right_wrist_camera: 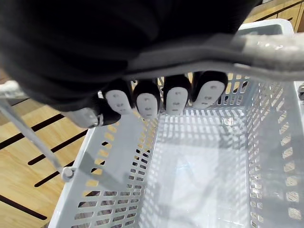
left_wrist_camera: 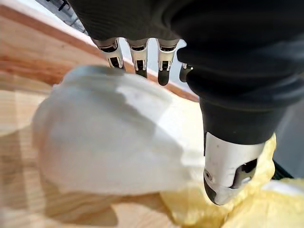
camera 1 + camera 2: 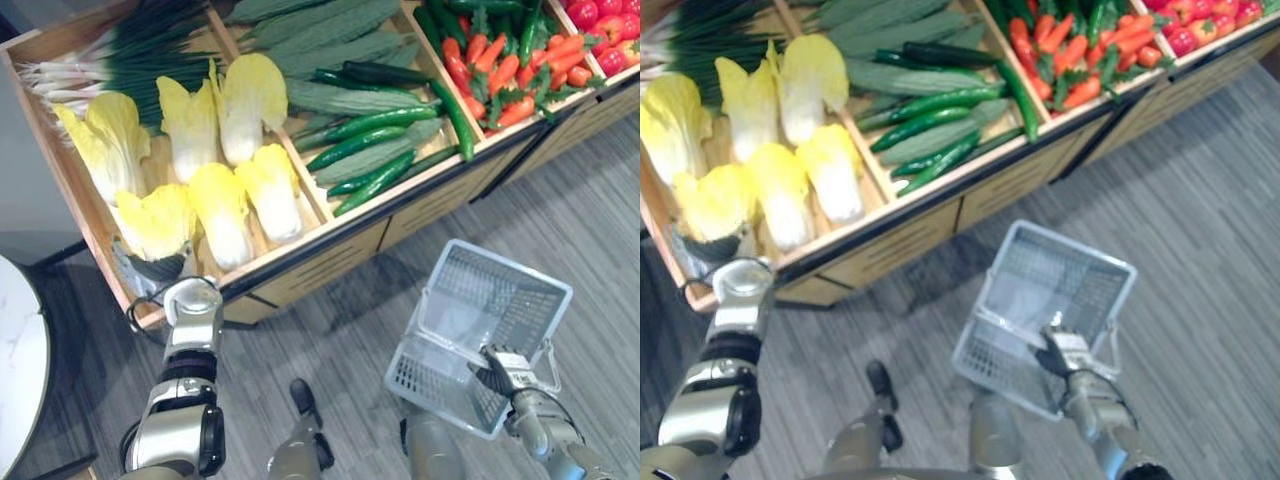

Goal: Pick vegetable in the basket

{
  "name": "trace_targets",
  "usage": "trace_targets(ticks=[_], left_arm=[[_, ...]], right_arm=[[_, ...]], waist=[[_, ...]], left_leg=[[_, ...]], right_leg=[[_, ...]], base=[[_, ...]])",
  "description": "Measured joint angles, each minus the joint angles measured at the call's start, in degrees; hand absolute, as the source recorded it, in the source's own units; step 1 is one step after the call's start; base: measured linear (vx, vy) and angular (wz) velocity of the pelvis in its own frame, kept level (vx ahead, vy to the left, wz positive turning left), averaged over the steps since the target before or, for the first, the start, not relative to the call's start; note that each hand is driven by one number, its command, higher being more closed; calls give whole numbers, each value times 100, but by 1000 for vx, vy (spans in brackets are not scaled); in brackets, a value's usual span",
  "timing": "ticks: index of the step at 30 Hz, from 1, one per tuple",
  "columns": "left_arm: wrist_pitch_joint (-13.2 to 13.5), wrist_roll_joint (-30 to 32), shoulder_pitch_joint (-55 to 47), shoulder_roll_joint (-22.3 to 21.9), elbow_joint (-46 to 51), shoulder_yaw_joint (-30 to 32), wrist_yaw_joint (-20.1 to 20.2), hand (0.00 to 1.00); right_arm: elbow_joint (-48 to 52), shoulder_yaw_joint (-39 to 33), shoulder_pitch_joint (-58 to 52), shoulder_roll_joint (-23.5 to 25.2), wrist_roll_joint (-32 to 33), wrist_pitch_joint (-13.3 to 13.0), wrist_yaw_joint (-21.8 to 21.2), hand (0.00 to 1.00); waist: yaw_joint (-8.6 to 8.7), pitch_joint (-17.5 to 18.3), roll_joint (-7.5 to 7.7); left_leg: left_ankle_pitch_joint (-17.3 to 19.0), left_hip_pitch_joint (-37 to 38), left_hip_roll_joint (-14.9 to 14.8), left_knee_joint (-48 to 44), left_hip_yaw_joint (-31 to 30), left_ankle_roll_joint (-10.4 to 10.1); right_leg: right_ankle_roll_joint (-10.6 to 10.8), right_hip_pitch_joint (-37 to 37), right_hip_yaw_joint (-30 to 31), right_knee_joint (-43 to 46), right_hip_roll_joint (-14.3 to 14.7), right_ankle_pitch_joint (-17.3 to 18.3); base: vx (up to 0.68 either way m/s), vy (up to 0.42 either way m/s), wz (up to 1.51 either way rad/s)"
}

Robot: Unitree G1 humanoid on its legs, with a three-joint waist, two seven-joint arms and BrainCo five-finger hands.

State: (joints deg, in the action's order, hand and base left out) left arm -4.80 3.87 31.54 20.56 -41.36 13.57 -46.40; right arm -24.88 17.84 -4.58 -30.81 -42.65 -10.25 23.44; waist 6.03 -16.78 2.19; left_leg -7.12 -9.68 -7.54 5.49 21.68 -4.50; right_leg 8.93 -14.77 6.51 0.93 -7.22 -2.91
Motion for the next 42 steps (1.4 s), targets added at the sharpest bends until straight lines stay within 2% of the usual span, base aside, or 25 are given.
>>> trace_targets(ticks=[7,14,29,35,41,42], left_arm=[[-70,382,14,-1,1,-144,66,0],[-71,379,15,-1,-78,-126,57,0],[58,79,95,15,-1137,411,-45,0],[18,91,315,188,-1587,431,204,0],[-137,125,559,336,-1974,431,477,0],[-167,150,576,355,-2013,433,492,100]], right_arm=[[0,38,53,0,-1,-10,108,100],[19,56,60,0,-2,-10,124,100],[14,308,108,0,-7,-11,229,100],[-5,517,173,-37,1,-24,223,100],[4,763,371,-238,34,-134,100,100],[23,795,391,-257,34,-172,97,100]], waist=[[-4,-97,-30],[-10,-98,-32],[-1,-98,-31],[3,-98,-31],[-13,-97,-32],[-14,-97,-32]], left_leg=[[0,1,-7,0,65,0],[0,1,-5,1,153,-1],[1,25,-12,6,304,-1],[2,53,-14,28,336,-2],[4,52,-11,38,418,-4],[4,46,-9,38,445,-4]], right_leg=[[-9,-32,47,-7,10,-24],[3,-90,159,-7,16,-59],[32,-118,316,-91,10,-152],[36,-118,341,-91,13,-155],[54,-169,412,-89,16,-165],[65,-194,455,-87,19,-172]], base=[[11,-5,-3],[19,-8,-7],[12,-5,-4],[20,-9,-4],[9,-6,-5],[18,-7,-13]])
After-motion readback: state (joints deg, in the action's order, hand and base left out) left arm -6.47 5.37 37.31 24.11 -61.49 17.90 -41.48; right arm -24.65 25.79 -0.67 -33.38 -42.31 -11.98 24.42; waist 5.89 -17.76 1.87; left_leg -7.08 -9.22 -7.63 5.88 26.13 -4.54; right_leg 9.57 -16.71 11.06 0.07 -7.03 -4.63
